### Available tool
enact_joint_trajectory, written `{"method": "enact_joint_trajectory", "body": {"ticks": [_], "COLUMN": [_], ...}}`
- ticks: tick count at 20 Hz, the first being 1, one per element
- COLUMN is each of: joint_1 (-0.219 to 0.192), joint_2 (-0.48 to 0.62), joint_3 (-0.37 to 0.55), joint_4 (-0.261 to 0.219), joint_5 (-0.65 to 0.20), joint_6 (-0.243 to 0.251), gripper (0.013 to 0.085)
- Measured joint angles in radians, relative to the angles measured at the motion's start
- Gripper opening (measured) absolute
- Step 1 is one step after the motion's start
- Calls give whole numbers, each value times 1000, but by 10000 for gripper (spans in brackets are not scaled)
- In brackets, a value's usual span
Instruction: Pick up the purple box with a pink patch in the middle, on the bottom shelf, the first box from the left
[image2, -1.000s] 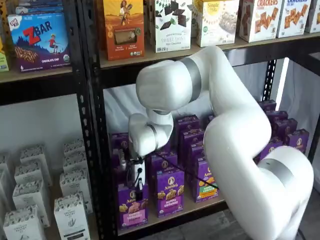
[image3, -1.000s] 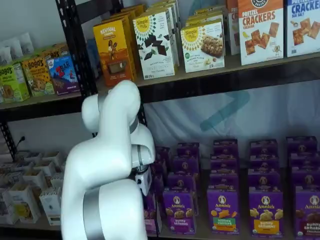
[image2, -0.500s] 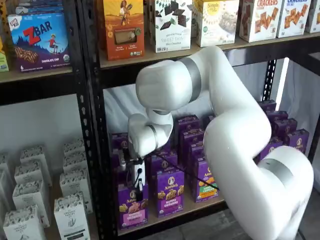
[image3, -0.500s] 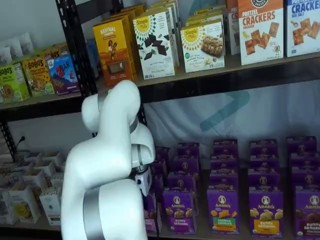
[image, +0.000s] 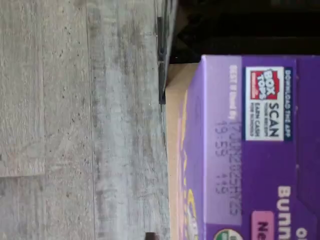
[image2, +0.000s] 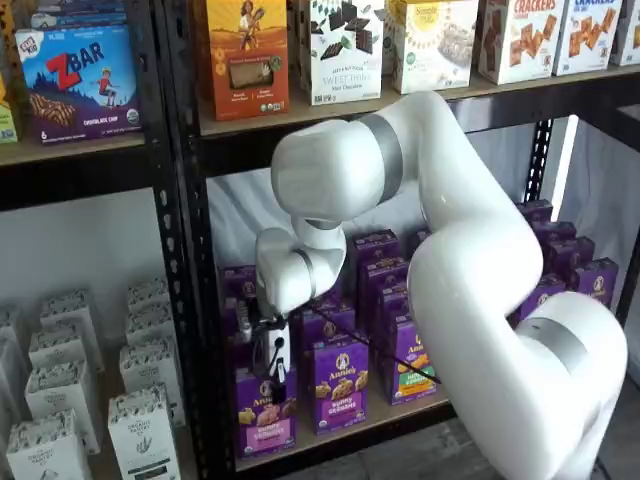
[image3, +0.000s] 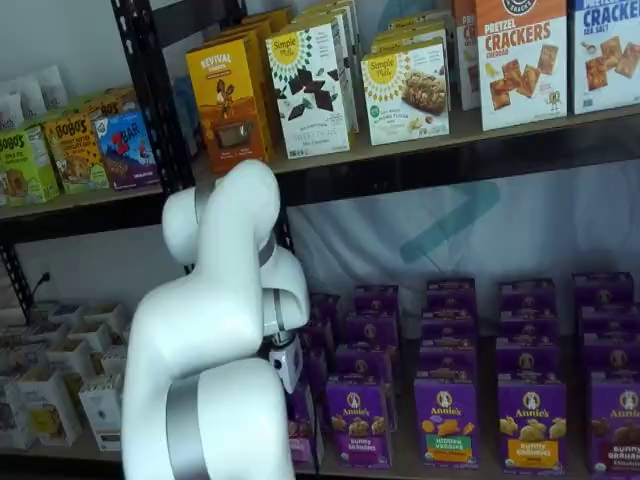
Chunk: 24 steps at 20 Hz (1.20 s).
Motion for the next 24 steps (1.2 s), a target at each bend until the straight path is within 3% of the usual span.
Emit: {"method": "enact_joint_trajectory", "body": {"ticks": [3,5,11,23,24], "joint_1": [-1,-2,-3,-3,-2], "joint_2": [-4,-6,-10,-14,-15], "joint_3": [4,7,9,11,13], "joint_4": [-1,-3,-23,-16,-12], "joint_5": [1,2,7,23,22], "joint_6": [0,1,17,12,9], "gripper": [610,530,530,530,490]}}
